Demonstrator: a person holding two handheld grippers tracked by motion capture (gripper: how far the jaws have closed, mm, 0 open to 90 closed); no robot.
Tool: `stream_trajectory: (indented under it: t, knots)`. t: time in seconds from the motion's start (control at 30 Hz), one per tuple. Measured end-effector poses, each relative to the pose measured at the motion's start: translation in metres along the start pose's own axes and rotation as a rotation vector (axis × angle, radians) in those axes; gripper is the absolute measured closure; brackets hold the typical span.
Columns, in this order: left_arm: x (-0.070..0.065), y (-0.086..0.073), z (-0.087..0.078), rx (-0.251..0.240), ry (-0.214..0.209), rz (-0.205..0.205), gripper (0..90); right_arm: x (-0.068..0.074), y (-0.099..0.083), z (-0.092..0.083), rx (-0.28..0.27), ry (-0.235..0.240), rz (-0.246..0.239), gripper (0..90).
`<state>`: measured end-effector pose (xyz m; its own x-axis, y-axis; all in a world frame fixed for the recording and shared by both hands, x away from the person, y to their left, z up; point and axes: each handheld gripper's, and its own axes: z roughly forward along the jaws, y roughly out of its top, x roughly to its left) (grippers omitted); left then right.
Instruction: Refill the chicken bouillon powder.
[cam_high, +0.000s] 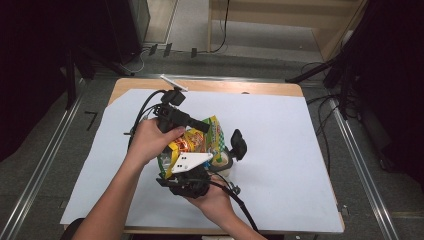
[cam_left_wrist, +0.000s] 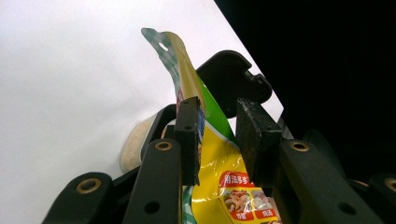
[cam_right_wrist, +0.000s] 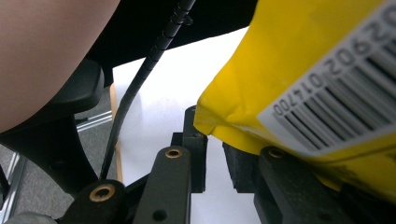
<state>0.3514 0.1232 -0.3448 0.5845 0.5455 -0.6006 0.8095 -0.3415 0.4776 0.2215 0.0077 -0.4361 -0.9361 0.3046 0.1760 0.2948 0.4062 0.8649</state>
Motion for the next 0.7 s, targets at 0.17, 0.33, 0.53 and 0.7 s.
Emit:
stream_trajectory:
  t: [0.17, 0.33, 0.53, 0.7]
  knots:
    - [-0.0001, 0.0001, -0.0006, 0.002, -0.002, -0.001, 70.9, 0.0008, 0.0007, -0.0003, -0.002, 0.001, 0.004, 80.4]
    - [0.0003, 0.0, -0.0006, 0.002, -0.004, -0.003, 70.8, 0.0006, 0.0016, -0.0005, -0.001, 0.003, 0.005, 80.5]
    - [0.0, 0.0, -0.001, 0.003, -0.002, -0.003, 70.7, 0.0012, 0.0019, -0.0009, -0.003, 0.005, 0.005, 80.5]
    - [-0.0002, -0.0001, -0.0012, 0.005, -0.002, -0.002, 70.7, 0.0013, 0.0023, -0.0013, -0.001, 0.009, 0.009, 80.4]
